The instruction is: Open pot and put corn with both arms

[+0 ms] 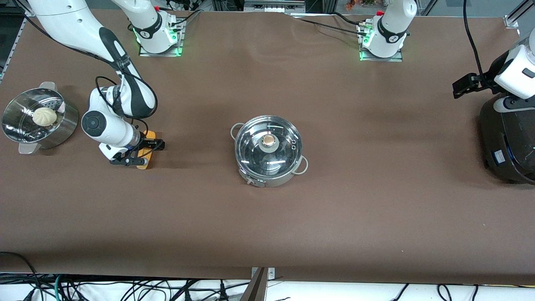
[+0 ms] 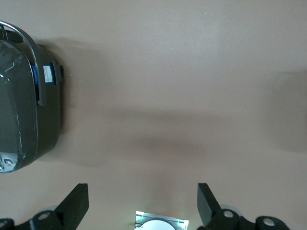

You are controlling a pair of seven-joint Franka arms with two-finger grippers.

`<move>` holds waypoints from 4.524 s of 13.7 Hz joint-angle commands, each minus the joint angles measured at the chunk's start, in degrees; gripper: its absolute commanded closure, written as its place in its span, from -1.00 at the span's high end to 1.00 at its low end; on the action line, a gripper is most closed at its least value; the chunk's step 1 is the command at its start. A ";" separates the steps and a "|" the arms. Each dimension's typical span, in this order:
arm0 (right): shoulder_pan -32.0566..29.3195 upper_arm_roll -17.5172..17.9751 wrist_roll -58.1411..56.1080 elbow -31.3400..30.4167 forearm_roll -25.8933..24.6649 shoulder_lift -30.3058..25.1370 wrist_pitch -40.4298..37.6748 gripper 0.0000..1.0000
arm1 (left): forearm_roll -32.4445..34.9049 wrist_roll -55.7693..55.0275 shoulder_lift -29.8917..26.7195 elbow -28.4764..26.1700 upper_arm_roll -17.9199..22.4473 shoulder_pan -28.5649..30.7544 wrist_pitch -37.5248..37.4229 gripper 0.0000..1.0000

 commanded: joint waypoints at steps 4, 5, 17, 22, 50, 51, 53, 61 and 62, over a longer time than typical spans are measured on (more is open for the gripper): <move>0.08 0.01 -0.46 0.28 -2.58 -0.03 0.74 -1.00 | -6.12 0.24 -0.21 0.59 -0.47 1.03 -0.15 1.00; 0.17 0.01 -0.46 0.28 -4.50 -0.03 0.74 -1.00 | -6.12 -0.11 -0.21 0.59 -0.64 0.86 -0.06 1.00; 0.17 0.09 -0.46 0.54 -6.55 -0.12 0.74 -1.00 | -11.13 -14.06 6.11 2.35 -2.05 -8.08 6.78 1.00; 0.17 0.09 -0.37 0.54 -6.55 -0.03 0.74 -1.00 | -11.48 -28.73 11.82 2.79 -7.49 -14.43 13.88 1.00; 0.17 0.18 -0.28 0.54 -6.55 -0.03 0.65 -1.00 | -2.87 -60.58 39.87 17.91 -3.19 -39.13 36.32 0.86; 0.17 0.18 -0.28 0.54 -6.55 -0.03 0.65 -1.00 | -2.96 -60.32 40.04 17.91 -3.19 -39.13 36.32 0.78; 0.17 0.18 -0.19 0.54 -6.55 -0.12 0.65 -1.00 | -2.96 -59.18 40.05 17.91 -3.19 -39.13 36.32 0.47; 0.17 0.45 -0.11 4.74 -6.46 -0.55 -6.07 -1.00 | -2.96 -58.74 40.31 17.82 -2.84 -39.13 36.32 -0.64; 0.17 0.45 0.07 7.37 -6.37 -0.47 -10.29 -1.00 | -2.96 -58.65 40.22 17.82 -2.84 -39.13 36.32 -0.89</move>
